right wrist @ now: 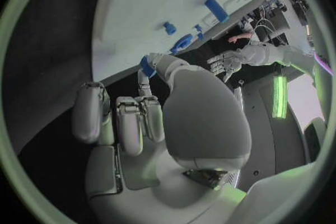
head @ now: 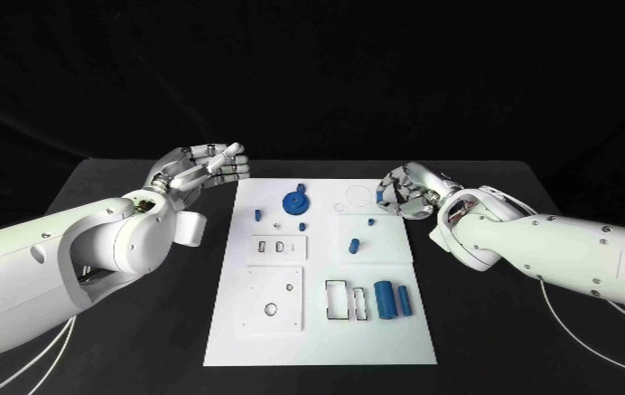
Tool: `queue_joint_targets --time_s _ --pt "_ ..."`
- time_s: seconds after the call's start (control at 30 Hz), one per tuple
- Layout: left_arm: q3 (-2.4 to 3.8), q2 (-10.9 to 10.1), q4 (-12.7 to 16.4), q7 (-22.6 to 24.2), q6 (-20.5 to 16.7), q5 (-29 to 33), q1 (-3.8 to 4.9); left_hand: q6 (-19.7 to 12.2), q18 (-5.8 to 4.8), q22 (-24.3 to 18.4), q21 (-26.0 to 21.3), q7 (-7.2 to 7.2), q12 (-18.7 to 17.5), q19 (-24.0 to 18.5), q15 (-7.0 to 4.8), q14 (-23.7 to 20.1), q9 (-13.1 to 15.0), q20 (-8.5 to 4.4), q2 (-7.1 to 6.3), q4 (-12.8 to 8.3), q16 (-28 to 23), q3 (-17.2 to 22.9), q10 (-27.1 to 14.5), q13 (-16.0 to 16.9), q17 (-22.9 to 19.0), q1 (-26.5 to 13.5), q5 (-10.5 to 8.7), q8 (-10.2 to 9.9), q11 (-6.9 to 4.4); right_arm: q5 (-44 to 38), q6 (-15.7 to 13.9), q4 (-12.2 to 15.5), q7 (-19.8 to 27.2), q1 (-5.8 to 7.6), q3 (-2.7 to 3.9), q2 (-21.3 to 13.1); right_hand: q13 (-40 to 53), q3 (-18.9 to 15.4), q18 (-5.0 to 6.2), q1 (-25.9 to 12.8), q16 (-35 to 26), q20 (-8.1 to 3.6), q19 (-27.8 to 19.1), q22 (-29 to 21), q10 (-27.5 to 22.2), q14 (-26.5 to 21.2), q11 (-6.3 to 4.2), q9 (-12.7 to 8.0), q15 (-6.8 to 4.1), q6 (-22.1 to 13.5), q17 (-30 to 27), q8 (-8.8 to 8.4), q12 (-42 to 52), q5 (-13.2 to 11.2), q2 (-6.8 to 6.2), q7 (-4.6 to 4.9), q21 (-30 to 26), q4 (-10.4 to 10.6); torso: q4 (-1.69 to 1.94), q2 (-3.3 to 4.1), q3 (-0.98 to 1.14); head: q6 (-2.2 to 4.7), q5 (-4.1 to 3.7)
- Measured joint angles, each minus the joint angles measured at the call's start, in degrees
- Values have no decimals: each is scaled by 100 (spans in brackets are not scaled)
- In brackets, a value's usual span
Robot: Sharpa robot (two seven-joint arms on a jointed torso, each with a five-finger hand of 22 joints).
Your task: Assemble the parts on the task board
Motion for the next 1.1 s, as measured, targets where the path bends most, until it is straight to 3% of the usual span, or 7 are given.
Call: queue_joint_targets --time_s 0.3,0.5,0.73,0.93,1.1 --pt "-3 32 -67 -9 0 -1 -1 0 0 0 0 0 0 0 0 0 0 0 0 0 0 0 0 0 -1 0 0 0 0 72 -98 551 -285 109 9 210 0 0 0 -30 0 -12 12 0 0 -8 0 -1 -32 0 0 1 0 -2 31 -1 21 0 -7 -45 -19 -40 48" --pt "-6 65 -116 -15 0 -2 -1 0 0 -1 0 0 0 0 0 0 0 0 0 -2 -22 -32 0 0 -1 0 0 0 0 86 -88 804 -492 125 10 551 -1 1 0 -30 0 -20 20 -1 0 0 0 -1 -41 -1 0 1 0 -4 31 -1 21 -2 -1 -80 -38 -97 147" --pt "-9 102 -155 -28 1 -3 -1 0 0 -4 0 0 0 0 0 0 0 0 0 7 -22 -41 0 0 -1 0 0 0 0 118 21 855 -748 100 4 1071 -1 15 -1 -47 0 -20 20 -1 0 0 1 -1 -41 -2 0 1 0 -5 48 -2 21 -17 7 -113 -69 -141 231" --pt "-9 137 -163 -41 1 -3 -1 0 0 -4 0 0 -26 0 0 0 0 0 23 7 -22 -41 0 0 4 -23 0 0 0 10 183 809 -947 16 -12 1428 -1 23 0 -59 0 -20 19 -2 0 0 1 -2 -40 -4 0 1 0 -16 60 -4 21 -25 9 -125 -94 -154 258" --pt "-9 140 -163 -56 1 -4 -1 0 0 -3 0 0 -26 0 0 0 0 0 23 7 -22 -40 0 4 3 -23 0 0 0 -224 321 679 -1128 -65 -32 1694 -2 30 0 -59 0 -20 19 -2 0 0 0 -2 -40 -12 0 1 0 -27 59 -12 21 -33 8 -126 -94 -158 294"
